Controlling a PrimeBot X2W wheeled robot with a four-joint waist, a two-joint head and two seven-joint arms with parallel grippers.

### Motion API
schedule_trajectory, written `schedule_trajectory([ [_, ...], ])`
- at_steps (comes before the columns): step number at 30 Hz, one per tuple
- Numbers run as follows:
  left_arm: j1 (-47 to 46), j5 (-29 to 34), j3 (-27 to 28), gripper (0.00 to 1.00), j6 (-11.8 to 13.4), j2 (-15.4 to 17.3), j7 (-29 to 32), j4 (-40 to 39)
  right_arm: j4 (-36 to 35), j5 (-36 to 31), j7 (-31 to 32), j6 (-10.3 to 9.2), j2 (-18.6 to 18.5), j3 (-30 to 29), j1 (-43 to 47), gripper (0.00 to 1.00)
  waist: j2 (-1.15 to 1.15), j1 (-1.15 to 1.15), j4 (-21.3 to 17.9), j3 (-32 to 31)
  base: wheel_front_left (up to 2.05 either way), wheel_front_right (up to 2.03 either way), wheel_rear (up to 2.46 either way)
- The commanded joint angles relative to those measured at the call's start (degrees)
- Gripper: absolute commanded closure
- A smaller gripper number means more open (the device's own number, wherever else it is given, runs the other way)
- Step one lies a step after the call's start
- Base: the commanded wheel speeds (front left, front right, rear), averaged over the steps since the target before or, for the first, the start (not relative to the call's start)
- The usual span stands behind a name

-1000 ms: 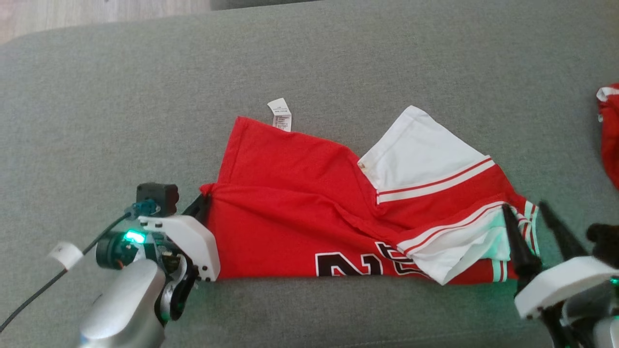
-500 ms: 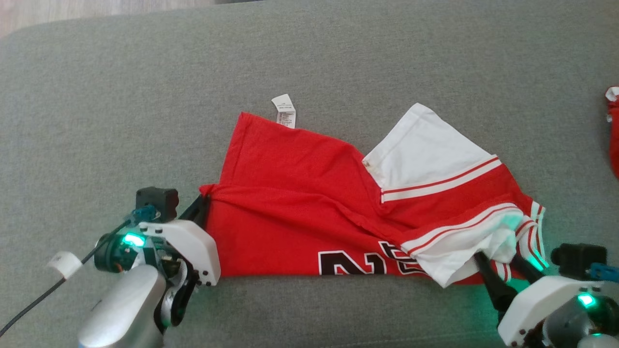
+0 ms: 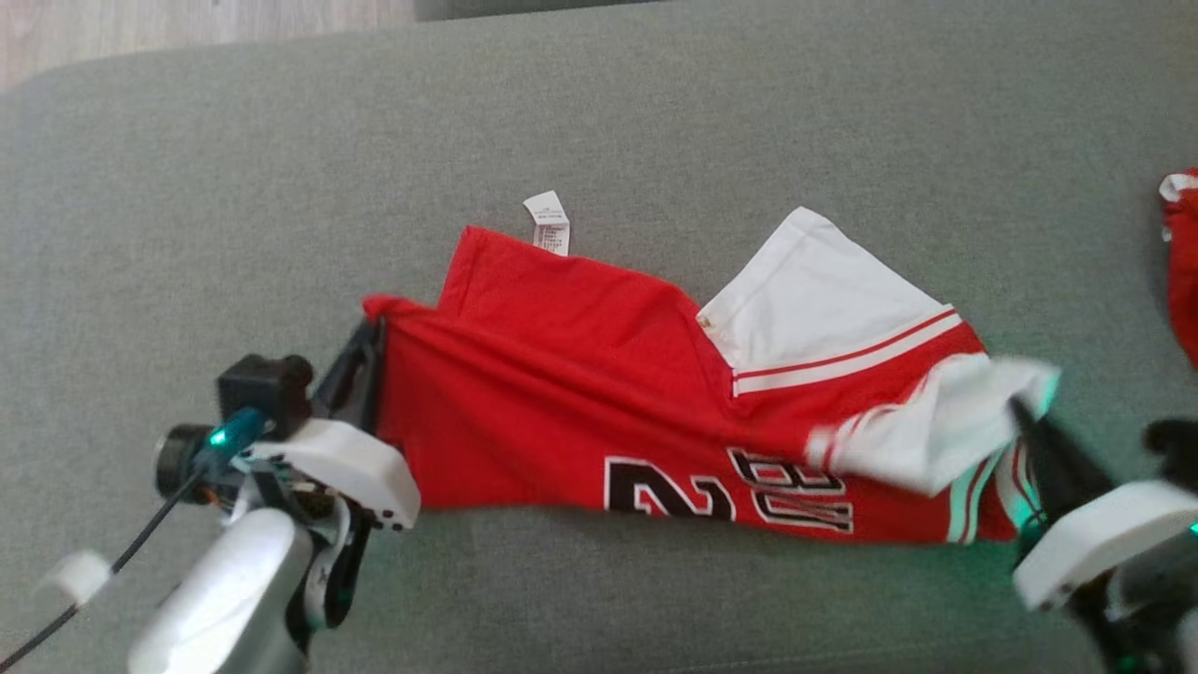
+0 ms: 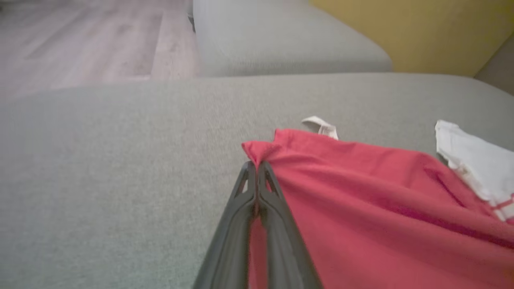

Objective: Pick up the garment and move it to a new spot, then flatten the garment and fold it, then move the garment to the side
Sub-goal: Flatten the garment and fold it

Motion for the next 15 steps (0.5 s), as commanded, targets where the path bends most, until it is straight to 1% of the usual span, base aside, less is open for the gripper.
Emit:
schedule_trajectory([
  [1,-1.1,0.9,3.4,1.0,0.9,2.6,-1.6,-3.2,-3.5,-0.4,-1.1,-0.04,-2.1,-0.1,-2.4,1.0,0.0,0.0,0.1,-0.5,0.0,0.0,0.0],
  [5,-1.1,3.0,5.4,1.0,2.9,4.5,-5.5,-11.0,-8.9,-1.1,-2.9,-0.04,-4.1,-3.6,-4.9,1.0,0.0,0.0,0.3,-2.1,0.0,0.0,0.0],
  [6,-1.5,4.4,6.5,1.0,3.8,5.6,-7.1,-16.1,-12.6,-1.9,-3.1,-0.04,-5.6,-5.7,-7.0,1.0,0.0,0.0,0.4,-3.0,0.0,0.0,0.0],
  [9,-3.4,7.0,8.1,1.0,5.2,7.6,-8.5,-24.2,-18.5,-3.1,-2.9,-0.04,-7.8,-8.4,-10.9,1.0,0.0,0.0,0.8,-4.3,0.0,0.0,0.0],
  [12,-6.7,9.8,9.8,1.0,6.0,9.9,-8.7,-31.8,-23.5,-3.9,-1.9,-0.04,-10.4,-10.5,-15.8,1.0,0.0,0.0,1.4,-5.6,0.0,0.0,0.0],
  [15,-11.0,12.4,11.6,1.0,6.6,12.0,-7.4,-38.1,-27.4,-4.0,-0.5,-0.04,-13.0,-12.7,-21.9,1.0,0.0,0.0,1.9,-6.9,0.0,0.0,0.0],
])
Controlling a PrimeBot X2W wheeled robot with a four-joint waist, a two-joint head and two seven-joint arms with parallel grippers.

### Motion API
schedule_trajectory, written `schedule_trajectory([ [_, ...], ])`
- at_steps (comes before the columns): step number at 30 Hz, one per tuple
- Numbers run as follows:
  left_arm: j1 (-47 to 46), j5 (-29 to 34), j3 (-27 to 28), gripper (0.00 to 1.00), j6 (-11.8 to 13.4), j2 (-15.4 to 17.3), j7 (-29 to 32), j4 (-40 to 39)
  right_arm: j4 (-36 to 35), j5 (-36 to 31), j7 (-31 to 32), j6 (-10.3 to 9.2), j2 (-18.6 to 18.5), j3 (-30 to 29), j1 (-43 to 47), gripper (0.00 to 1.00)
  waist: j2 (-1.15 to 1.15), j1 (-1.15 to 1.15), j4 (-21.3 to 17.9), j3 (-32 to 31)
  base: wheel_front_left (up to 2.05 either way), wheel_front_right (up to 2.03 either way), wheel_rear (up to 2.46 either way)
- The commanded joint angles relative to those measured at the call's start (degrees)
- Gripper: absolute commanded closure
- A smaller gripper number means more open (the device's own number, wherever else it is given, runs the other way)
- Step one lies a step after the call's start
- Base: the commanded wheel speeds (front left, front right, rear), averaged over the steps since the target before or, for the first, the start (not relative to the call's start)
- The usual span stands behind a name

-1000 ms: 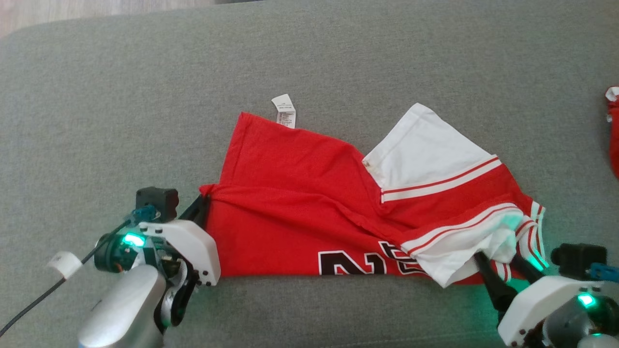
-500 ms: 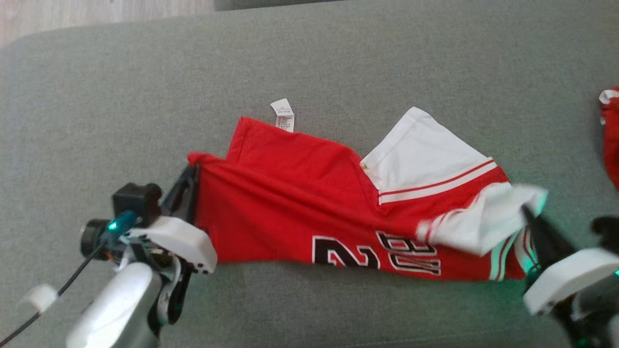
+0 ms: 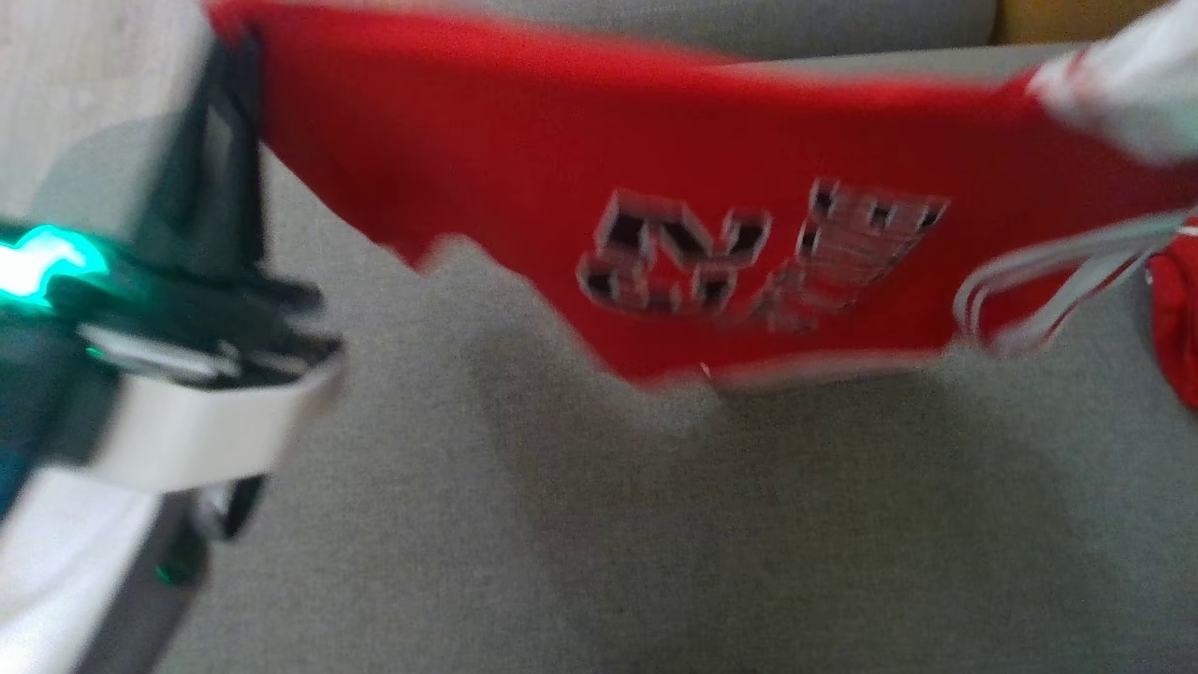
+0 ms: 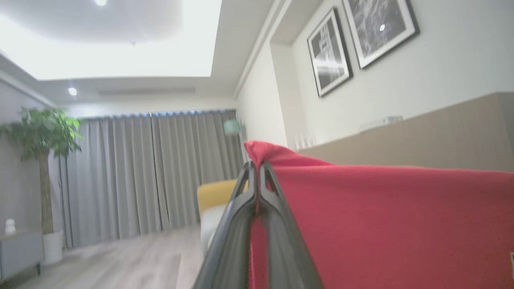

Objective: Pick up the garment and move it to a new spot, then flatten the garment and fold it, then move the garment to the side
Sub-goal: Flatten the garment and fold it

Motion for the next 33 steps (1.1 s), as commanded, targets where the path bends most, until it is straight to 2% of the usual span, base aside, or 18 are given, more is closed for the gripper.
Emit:
schedule_trajectory([
  [1,-6.5,1.9,4.7,1.0,0.8,3.5,1.5,-5.4,-4.1,-0.2,1.5,-0.04,-3.5,-1.0,-6.1,1.0,0.0,0.0,0.7,-1.4,0.0,0.0,0.0],
  [7,-13.3,3.6,7.1,1.0,1.1,5.8,5.6,-10.1,-5.1,2.0,4.8,-0.04,-7.4,-2.1,-15.6,1.0,0.0,0.0,1.0,-2.5,0.0,0.0,0.0],
  [10,-16.1,2.8,7.7,1.0,0.6,6.2,7.7,-9.8,-2.4,4.3,6.3,-0.04,-8.3,-1.5,-19.6,1.0,0.0,0.0,1.0,-2.4,0.0,0.0,0.0],
  [13,-18.5,0.5,7.3,1.0,-0.6,5.0,8.7,-6.4,2.2,6.4,6.9,-0.04,-8.6,0.0,-22.7,1.0,0.0,0.0,1.1,-1.6,0.0,0.0,0.0],
  [17,-20.7,-3.7,5.6,1.0,-2.8,1.3,8.7,3.1,10.7,9.7,6.7,-0.04,-8.2,3.2,-26.8,1.0,0.0,0.0,1.2,0.0,0.0,0.0,0.0],
  [21,-24.2,-7.7,4.7,1.0,-5.4,-3.9,6.0,16.7,21.1,11.8,5.3,-0.04,-6.3,8.7,-33.4,1.0,0.0,0.0,1.1,1.7,0.0,0.0,0.0],
  [27,-32.7,-13.5,7.8,1.0,-10.7,-11.3,-3.3,39.4,39.5,13.9,0.0,-0.04,-1.1,14.4,-47.4,1.0,0.0,0.0,0.2,2.2,0.0,0.0,0.0],
  [33,-40.1,-15.2,10.9,1.0,-14.4,-15.3,-9.9,56.8,54.2,14.3,-7.3,-0.04,3.4,19.4,-56.7,1.0,0.0,0.0,-0.9,1.9,0.0,0.0,0.0],
])
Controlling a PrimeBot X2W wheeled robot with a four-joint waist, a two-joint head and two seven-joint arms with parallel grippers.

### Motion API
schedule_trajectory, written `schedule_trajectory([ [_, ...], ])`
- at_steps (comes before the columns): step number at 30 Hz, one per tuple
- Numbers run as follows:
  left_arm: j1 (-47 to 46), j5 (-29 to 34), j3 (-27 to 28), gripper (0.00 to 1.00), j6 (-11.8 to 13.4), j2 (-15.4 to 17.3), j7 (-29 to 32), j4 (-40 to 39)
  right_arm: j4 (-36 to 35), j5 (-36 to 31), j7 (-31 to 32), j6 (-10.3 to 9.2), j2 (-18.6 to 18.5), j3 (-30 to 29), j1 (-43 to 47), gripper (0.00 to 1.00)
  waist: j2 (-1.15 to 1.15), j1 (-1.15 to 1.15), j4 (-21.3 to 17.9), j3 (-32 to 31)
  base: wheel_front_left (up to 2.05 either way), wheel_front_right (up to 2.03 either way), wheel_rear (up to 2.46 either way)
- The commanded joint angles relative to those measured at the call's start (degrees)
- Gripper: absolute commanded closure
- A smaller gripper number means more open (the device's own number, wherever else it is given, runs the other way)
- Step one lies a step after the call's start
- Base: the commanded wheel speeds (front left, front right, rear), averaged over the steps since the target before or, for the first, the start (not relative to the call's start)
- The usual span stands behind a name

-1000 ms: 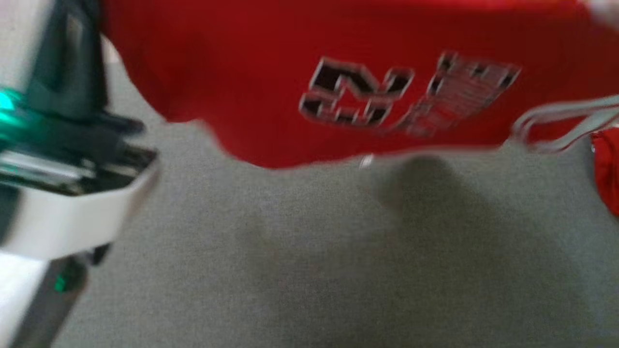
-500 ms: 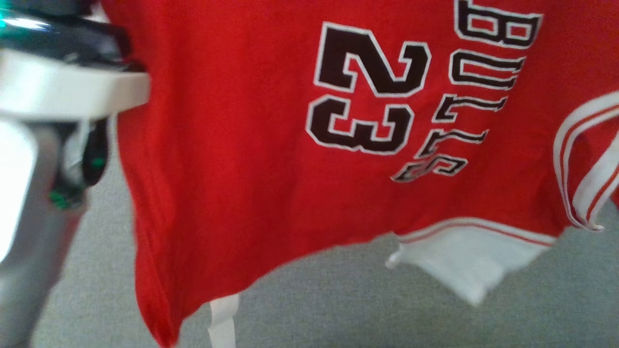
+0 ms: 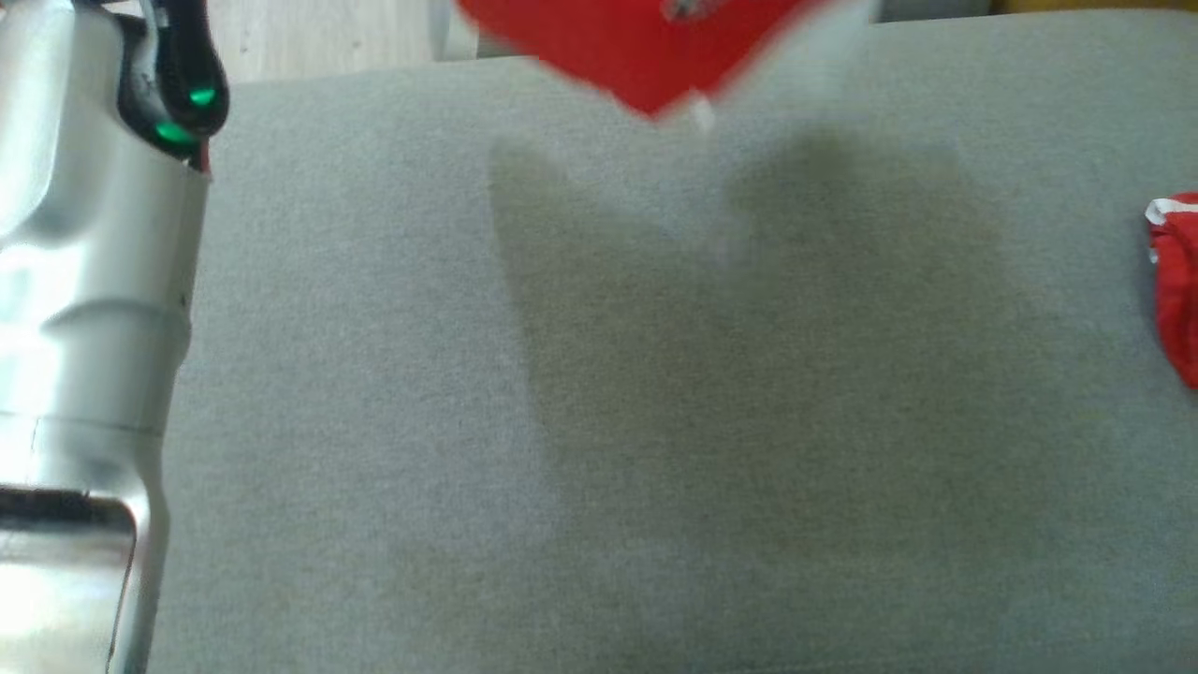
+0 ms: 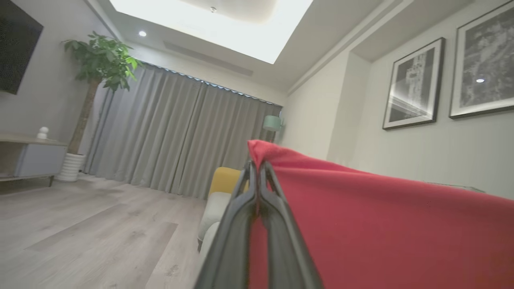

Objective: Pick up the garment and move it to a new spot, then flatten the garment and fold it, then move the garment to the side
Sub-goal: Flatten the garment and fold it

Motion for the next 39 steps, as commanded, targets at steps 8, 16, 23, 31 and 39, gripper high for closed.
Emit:
schedule_trajectory([
  [8,4.3,-1.3,3.8,1.0,-3.5,-3.1,-1.2,20.5,18.0,4.0,-3.8,-0.04,9.0,12.1,5.9,1.0,0.0,-0.01,-2.1,2.0,0.0,0.0,0.0],
  [16,12.5,-0.5,3.9,1.0,-4.9,-8.4,-1.3,29.8,27.8,9.7,-7.8,-0.04,11.7,20.0,17.1,1.0,0.0,-0.01,-1.0,4.9,0.0,0.0,0.0],
  [23,19.9,4.2,5.9,1.0,-6.8,-9.4,-1.3,21.0,24.0,16.9,-14.7,-0.04,8.1,23.3,26.7,1.0,0.0,-0.01,0.1,4.8,0.0,0.0,0.0],
  [31,36.5,11.6,10.8,1.0,-7.1,-8.6,-1.3,1.0,7.9,18.7,-20.0,-0.04,-1.4,22.8,41.3,1.0,0.0,-0.01,0.7,2.2,0.0,0.0,0.0],
  [39,52.8,13.1,10.9,1.0,-2.9,-3.4,6.5,-21.3,-15.7,12.1,-7.6,-0.04,-4.4,9.2,63.9,1.0,0.0,-0.01,0.9,-1.0,0.0,0.0,0.0],
])
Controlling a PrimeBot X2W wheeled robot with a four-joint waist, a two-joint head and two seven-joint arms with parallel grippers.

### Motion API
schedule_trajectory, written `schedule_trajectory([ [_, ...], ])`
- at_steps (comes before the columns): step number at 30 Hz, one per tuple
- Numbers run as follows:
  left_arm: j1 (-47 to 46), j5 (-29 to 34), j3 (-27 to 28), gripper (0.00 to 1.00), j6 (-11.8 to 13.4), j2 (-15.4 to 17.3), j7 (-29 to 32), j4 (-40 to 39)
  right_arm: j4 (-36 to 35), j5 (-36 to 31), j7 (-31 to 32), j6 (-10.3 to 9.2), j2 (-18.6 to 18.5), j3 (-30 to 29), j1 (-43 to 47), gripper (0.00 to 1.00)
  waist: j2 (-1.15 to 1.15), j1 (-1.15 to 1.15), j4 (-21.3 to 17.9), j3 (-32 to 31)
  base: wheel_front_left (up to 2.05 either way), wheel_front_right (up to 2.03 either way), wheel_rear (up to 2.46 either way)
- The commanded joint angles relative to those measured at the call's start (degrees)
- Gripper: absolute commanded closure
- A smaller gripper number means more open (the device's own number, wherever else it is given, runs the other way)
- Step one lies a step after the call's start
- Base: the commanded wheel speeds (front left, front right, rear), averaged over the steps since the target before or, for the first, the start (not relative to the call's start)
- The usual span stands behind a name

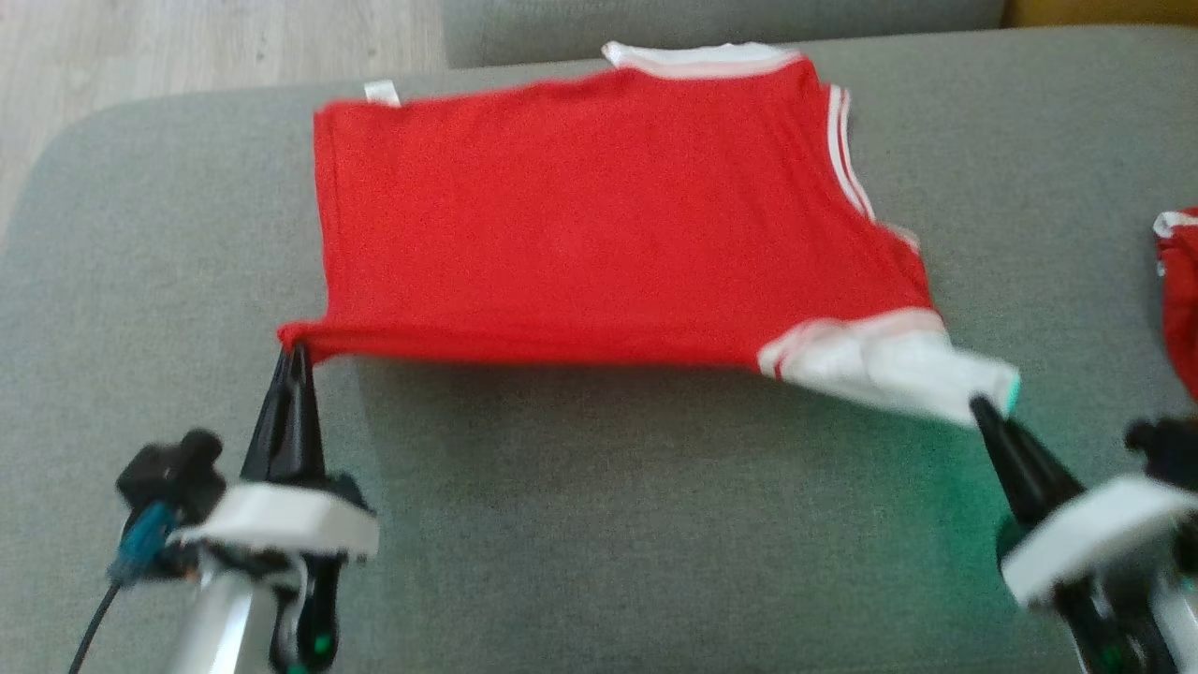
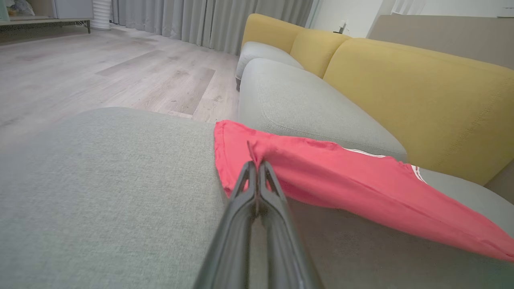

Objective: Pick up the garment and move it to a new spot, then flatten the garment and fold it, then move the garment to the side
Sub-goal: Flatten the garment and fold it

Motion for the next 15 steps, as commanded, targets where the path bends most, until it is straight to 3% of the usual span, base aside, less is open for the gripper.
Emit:
schedule_trajectory([
  [1,2.2,0.7,2.2,1.0,1.9,2.2,2.7,-7.5,-7.3,-2.3,4.2,-0.04,0.0,-3.1,4.4,1.0,0.0,0.01,0.0,-0.9,0.0,0.0,0.0],
  [6,12.4,0.6,3.0,1.0,6.8,4.7,12.5,-25.4,-28.1,-9.8,19.6,-0.04,7.4,-13.2,17.3,1.0,0.0,0.01,-0.2,-2.3,0.0,0.0,0.0],
  [9,16.8,0.4,3.4,1.0,8.9,5.8,17.4,-33.2,-38.1,-12.9,27.0,-0.04,12.4,-16.3,21.7,1.0,0.0,0.01,-0.2,-3.1,0.0,0.0,0.0],
  [12,19.5,-0.2,3.4,1.0,10.3,6.6,21.6,-38.6,-44.3,-15.2,33.7,-0.04,15.8,-18.0,23.9,1.0,0.0,0.01,-0.1,-3.6,0.0,0.0,0.0],
  [15,19.5,-1.4,3.2,1.0,10.4,6.4,23.0,-38.2,-44.1,-16.2,36.2,-0.04,16.6,-18.3,23.0,1.0,0.0,0.01,-0.2,-3.6,0.0,0.0,0.0],
])
